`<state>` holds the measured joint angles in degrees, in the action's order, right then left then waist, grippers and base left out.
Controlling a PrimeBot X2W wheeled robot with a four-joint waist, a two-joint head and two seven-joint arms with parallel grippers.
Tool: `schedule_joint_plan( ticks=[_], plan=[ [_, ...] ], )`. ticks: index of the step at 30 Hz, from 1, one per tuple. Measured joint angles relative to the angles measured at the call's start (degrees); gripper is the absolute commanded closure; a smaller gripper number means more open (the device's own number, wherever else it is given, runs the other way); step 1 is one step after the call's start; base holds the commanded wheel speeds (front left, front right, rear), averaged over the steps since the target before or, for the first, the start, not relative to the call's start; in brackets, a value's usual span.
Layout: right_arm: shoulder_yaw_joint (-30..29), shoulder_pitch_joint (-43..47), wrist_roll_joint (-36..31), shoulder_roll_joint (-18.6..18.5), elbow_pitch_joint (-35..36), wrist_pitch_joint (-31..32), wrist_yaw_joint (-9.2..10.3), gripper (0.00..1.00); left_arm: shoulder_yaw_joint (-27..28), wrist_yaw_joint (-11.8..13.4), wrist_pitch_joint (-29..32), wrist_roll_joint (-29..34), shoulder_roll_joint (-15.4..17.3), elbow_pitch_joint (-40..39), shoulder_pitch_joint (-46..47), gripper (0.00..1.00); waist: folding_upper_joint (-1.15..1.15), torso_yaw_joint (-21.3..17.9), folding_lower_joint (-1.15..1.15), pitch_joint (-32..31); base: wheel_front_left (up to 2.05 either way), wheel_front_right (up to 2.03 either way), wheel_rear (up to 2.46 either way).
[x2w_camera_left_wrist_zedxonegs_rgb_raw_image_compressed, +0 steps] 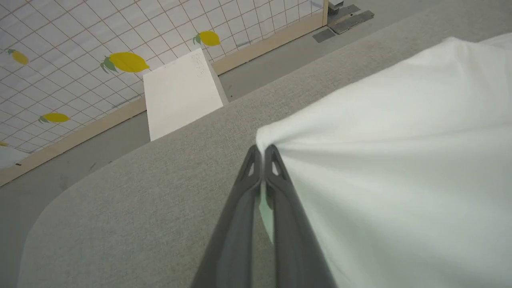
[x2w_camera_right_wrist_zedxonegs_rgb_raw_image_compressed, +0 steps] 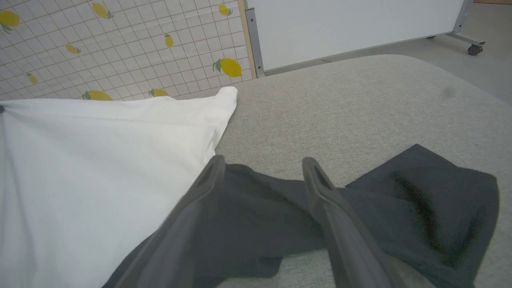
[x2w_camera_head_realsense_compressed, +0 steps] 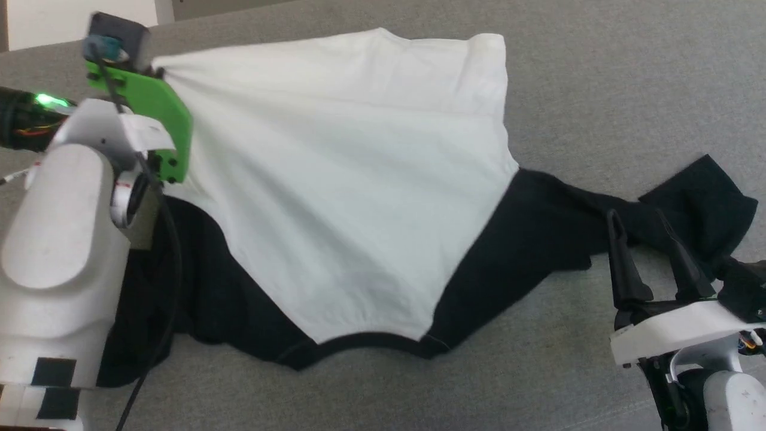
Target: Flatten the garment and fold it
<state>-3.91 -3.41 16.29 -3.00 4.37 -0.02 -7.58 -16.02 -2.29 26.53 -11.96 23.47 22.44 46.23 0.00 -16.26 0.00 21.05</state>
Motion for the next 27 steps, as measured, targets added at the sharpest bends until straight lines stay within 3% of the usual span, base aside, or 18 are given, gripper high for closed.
schedule_joint_plan(
  ticks=[1, 2, 3, 4, 11, 20, 27],
  plan=[
    [0.1, -0.1, 0.0, 0.0, -0.1, 0.0, 0.0, 0.0, 0.7, 0.9, -1.4, -0.1, 0.0, 1.0, 0.3, 1.0, 0.0, -0.1, 0.0, 0.2, 0.0, 0.0, 0.0],
    [0.2, -0.1, 0.0, 0.0, -0.2, 0.0, 0.0, 0.0, 1.2, 1.4, -2.7, -0.2, -0.1, 2.1, 0.4, 0.93, 0.0, -0.2, 0.0, 0.4, 0.0, 0.0, 0.0],
    [0.3, -0.1, 0.0, 0.0, -0.4, 0.0, 0.0, 0.0, 1.5, 1.5, -3.6, -0.3, -0.1, 3.4, 0.3, 0.41, 0.0, -0.3, 0.0, 0.4, 0.0, 0.0, 0.0],
    [0.4, -0.1, 0.0, 0.0, -0.6, 0.0, 0.0, 0.0, 1.6, 1.5, -4.1, -0.8, -0.3, 4.3, 0.1, 0.0, 0.0, -0.3, 0.0, 0.4, 0.0, 0.0, 0.0],
    [-0.2, 0.2, -0.2, 0.0, -0.9, 3.1, 0.0, 0.0, 4.4, 1.9, -15.8, -5.2, -3.5, 4.5, -5.7, 0.0, 0.0, 0.5, 0.0, -1.7, 0.0, 0.0, 0.0],
    [-2.1, 4.1, 0.2, 0.0, -2.3, 13.4, 0.0, 0.0, 8.7, 4.5, -36.9, -9.4, -9.7, -6.1, -21.5, 0.0, 0.0, 4.6, 0.0, -5.0, 0.0, 0.0, 0.0],
    [-3.6, 4.9, 3.0, 0.0, -4.5, 19.9, 0.0, 0.0, 10.2, 5.4, -41.0, -9.8, -13.2, -14.2, -30.7, 0.0, 0.0, 8.4, 0.0, -6.3, 0.0, 0.0, 0.0]
  ],
)
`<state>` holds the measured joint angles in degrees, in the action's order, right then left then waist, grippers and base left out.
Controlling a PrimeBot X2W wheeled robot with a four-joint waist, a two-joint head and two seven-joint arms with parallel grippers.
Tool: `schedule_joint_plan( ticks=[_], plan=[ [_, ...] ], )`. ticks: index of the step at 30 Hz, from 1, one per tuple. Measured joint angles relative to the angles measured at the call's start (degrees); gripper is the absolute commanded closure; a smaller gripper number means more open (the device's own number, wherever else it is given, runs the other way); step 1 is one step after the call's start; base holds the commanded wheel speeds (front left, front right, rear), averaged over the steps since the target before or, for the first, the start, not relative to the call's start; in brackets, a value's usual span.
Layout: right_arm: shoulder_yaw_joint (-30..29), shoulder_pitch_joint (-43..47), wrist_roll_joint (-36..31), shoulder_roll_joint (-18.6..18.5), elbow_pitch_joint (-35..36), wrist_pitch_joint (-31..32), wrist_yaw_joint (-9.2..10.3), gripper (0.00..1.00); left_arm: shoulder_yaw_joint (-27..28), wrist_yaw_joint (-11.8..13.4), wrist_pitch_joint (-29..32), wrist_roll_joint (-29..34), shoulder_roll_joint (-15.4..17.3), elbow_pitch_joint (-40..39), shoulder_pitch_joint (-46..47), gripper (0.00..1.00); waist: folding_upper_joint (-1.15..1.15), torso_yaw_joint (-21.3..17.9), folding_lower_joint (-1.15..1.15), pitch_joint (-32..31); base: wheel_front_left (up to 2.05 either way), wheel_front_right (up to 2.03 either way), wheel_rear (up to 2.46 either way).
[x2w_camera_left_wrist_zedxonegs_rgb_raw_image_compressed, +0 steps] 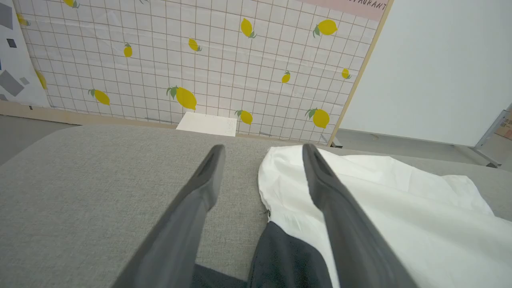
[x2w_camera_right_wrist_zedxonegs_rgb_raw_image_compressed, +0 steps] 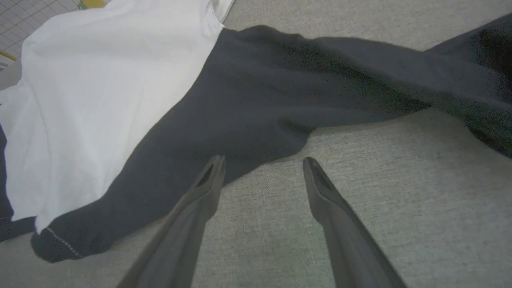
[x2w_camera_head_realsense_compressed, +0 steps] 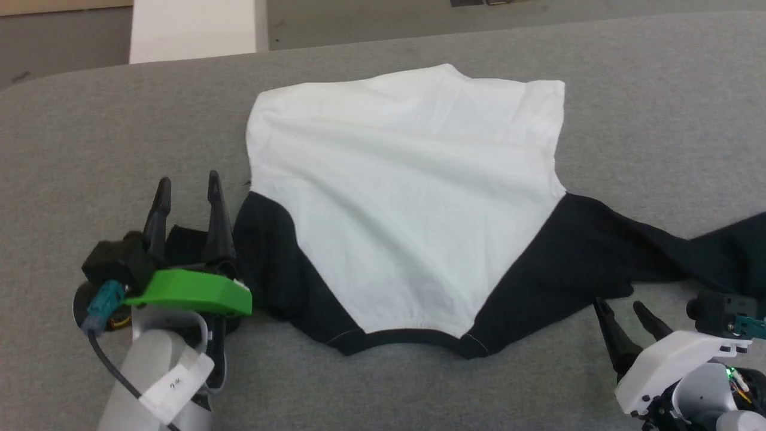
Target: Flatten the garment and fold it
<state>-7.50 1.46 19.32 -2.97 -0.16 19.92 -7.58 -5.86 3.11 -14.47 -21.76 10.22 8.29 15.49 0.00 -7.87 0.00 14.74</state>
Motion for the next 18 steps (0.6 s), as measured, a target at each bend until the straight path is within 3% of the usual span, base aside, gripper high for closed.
schedule_joint_plan(
  ticks=[6, 15, 16, 17, 18],
  plan=[
    [-0.9, -1.1, 2.1, 0.0, -4.1, 3.6, 0.0, 0.0, 2.3, -1.1, -0.3, 2.9, -3.3, -6.3, -4.0, 0.0, 0.0, 2.8, 0.0, -0.2, 0.0, 0.0, 0.0],
    [-0.8, -6.0, 2.7, -0.2, -8.7, 5.6, 0.0, 0.0, 4.9, -3.2, -0.3, 5.6, -6.0, -7.3, -5.9, 0.0, 0.0, 4.9, 0.0, 0.7, 0.0, 0.0, 0.0],
    [-0.7, -6.3, 2.7, -0.4, -8.8, 6.1, 0.0, 0.54, 5.1, -3.4, -0.3, 5.7, -6.2, -7.2, -6.0, 0.0, 0.0, 5.1, 0.0, 0.8, 0.0, 0.0, 0.0],
    [-0.7, -6.3, 2.7, -0.5, -8.8, 6.4, 0.0, 0.85, 5.2, -3.6, -0.3, 5.8, -6.3, -7.2, -6.0, 0.0, 0.0, 5.2, 0.0, 0.8, 0.0, 0.0, 0.0],
    [-0.7, -6.3, 2.7, -0.5, -8.8, 6.6, 0.0, 0.94, 5.4, -3.6, -0.3, 5.9, -6.4, -7.2, -6.1, 0.0, 0.0, 5.3, 0.0, 0.8, 0.0, 0.0, 0.0]
  ],
)
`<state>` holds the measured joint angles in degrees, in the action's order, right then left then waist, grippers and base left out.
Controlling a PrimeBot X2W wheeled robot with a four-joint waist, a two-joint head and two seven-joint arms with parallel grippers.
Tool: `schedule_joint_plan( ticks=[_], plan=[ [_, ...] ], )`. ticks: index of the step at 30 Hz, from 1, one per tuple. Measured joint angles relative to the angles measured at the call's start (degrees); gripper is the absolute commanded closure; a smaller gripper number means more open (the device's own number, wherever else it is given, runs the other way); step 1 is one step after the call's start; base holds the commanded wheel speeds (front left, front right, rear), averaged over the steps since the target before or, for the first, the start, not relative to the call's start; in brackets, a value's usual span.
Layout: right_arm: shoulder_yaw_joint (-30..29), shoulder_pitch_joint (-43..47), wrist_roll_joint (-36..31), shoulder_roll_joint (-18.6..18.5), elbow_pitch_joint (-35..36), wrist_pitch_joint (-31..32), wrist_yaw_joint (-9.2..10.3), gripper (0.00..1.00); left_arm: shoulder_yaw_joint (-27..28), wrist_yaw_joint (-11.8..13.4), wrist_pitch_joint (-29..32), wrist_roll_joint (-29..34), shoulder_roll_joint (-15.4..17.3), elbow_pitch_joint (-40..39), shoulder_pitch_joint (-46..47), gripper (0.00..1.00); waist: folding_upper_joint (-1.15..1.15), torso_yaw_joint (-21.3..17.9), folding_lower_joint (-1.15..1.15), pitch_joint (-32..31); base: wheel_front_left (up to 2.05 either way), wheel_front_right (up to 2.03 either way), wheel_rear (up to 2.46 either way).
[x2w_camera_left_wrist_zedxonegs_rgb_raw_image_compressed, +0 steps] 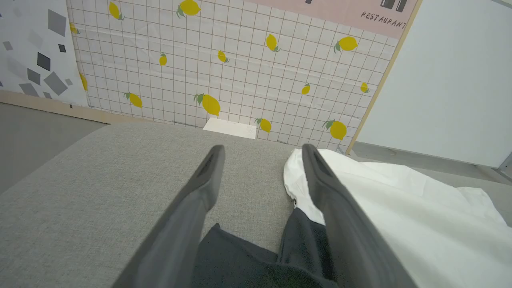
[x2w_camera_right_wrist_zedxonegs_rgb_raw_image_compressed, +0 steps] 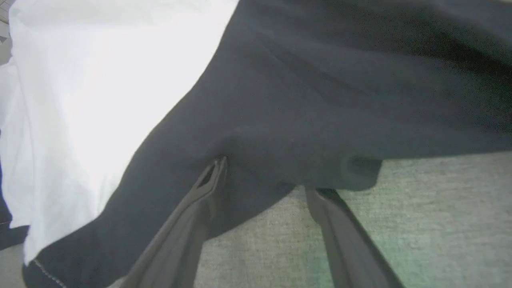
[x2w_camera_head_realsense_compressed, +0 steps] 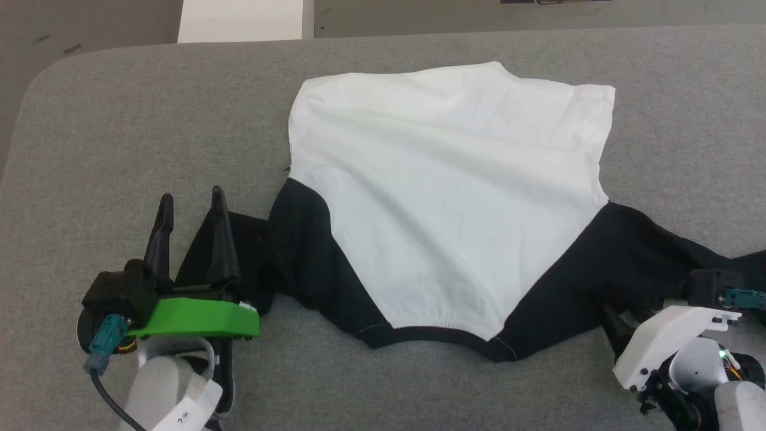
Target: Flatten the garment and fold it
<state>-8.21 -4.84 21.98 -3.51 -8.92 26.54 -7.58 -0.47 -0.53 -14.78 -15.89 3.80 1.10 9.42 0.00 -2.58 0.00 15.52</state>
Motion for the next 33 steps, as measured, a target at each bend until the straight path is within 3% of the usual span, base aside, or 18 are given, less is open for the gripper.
schedule_joint_plan(
  ticks=[1, 9, 20, 23, 27, 33],
  plan=[
    [-0.1, 0.1, -0.2, -0.1, 0.0, 0.4, 0.01, 1.0, 0.2, 0.0, 0.0, 0.2, -0.1, 0.1, 0.0, 0.0, 0.0, 0.0, 0.0, -0.1, 0.0, 0.0, 0.0],
    [-1.7, 2.5, -1.3, 0.6, 1.8, 1.1, 0.0, 1.0, 1.0, -1.0, 0.0, 0.3, -0.5, 1.8, -1.3, 0.0, 0.0, -0.5, 0.0, -1.6, 0.0, 0.0, 0.0],
    [-11.9, 7.4, -5.2, 0.6, 6.5, 2.1, 0.0, 1.0, -2.4, -2.0, 1.9, 0.3, -0.7, 4.7, -4.6, 0.0, 0.0, -1.0, 0.0, -4.7, 0.0, 0.0, 0.0],
    [-12.7, 7.9, -5.2, 0.7, 6.8, 2.3, 0.0, 1.0, -4.5, -3.0, 6.7, -0.6, -0.7, 5.3, -5.5, 0.0, 0.0, -0.9, 0.0, -5.2, 0.0, 0.0, 0.0],
    [-13.1, 8.1, -5.0, 0.7, 6.9, 2.6, 0.0, 1.0, -8.0, -3.0, 18.3, -2.5, -0.7, 6.5, -7.8, 0.0, 0.0, -0.7, 0.0, -5.6, 0.0, 0.0, 0.0],
    [-14.5, 8.5, -5.1, 0.7, 6.9, 2.7, 0.0, 1.0, -11.7, -1.0, 29.1, -7.9, -0.8, 4.3, -8.9, 0.0, 0.0, -0.6, 0.0, -5.3, 0.0, 0.0, 0.0]
  ],
)
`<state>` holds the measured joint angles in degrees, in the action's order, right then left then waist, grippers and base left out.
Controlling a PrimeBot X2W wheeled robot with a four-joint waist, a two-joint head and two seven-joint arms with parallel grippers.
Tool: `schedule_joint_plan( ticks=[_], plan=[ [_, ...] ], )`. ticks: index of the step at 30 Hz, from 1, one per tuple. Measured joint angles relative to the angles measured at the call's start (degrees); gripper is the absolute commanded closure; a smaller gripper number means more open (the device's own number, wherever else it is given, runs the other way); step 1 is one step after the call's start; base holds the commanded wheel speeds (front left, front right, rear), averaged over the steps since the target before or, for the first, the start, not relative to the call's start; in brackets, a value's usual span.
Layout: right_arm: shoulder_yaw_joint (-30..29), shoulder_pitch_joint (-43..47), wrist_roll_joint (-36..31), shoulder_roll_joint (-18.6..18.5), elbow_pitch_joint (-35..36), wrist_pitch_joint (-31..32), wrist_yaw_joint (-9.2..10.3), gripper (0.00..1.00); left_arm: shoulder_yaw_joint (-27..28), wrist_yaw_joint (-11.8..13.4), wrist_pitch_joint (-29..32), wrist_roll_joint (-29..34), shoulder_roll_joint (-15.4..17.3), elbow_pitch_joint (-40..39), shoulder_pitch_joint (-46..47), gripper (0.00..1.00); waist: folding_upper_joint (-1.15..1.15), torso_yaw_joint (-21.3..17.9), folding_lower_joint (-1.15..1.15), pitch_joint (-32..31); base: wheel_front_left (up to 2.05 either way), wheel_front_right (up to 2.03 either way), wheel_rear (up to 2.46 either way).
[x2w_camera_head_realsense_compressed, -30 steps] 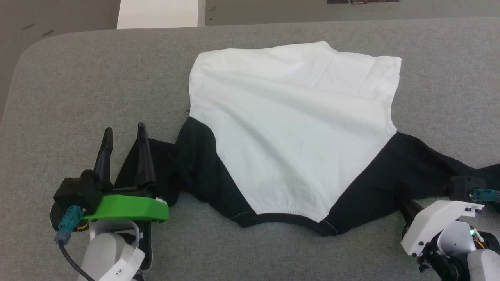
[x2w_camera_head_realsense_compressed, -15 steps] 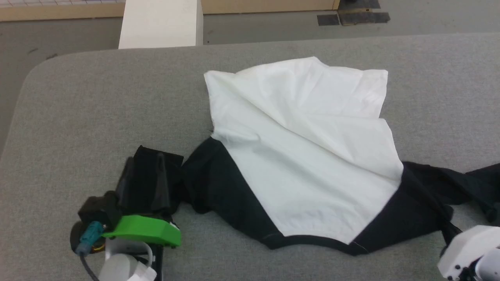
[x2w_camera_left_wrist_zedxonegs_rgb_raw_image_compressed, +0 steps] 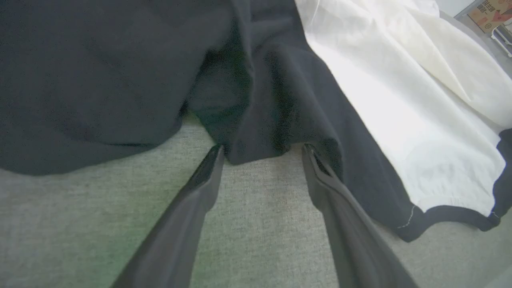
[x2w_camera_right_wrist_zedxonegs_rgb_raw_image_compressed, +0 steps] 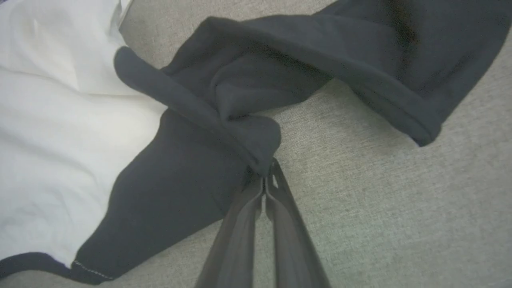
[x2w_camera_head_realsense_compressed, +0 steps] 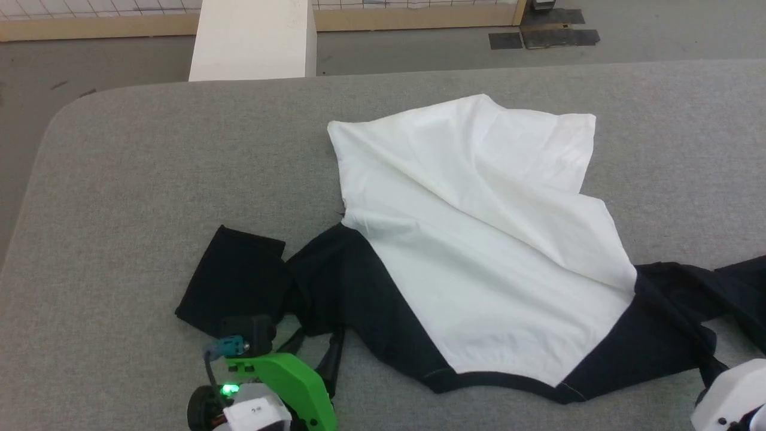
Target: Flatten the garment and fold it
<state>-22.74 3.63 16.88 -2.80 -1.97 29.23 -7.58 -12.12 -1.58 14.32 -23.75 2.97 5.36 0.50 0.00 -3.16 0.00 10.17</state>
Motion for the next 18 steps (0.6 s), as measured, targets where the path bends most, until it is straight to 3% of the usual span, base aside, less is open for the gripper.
schedule_joint_plan(
  ticks=[12, 18],
  plan=[
    [-3.5, 0.0, -2.2, 0.0, -0.9, 0.0, 0.0, 1.0, -3.5, 3.4, 7.5, -7.2, 0.0, -1.5, -0.3, 0.0, 0.0, -1.0, 0.0, -0.1, 0.0, 0.0, 0.0],
    [-3.1, 0.0, -2.2, 0.0, -1.7, -0.2, 0.0, 1.0, -6.7, 3.6, 9.1, -10.6, -0.1, -1.6, -0.1, 0.0, 0.0, -1.3, 0.0, -0.4, 0.0, 0.0, 0.0]
  ],
)
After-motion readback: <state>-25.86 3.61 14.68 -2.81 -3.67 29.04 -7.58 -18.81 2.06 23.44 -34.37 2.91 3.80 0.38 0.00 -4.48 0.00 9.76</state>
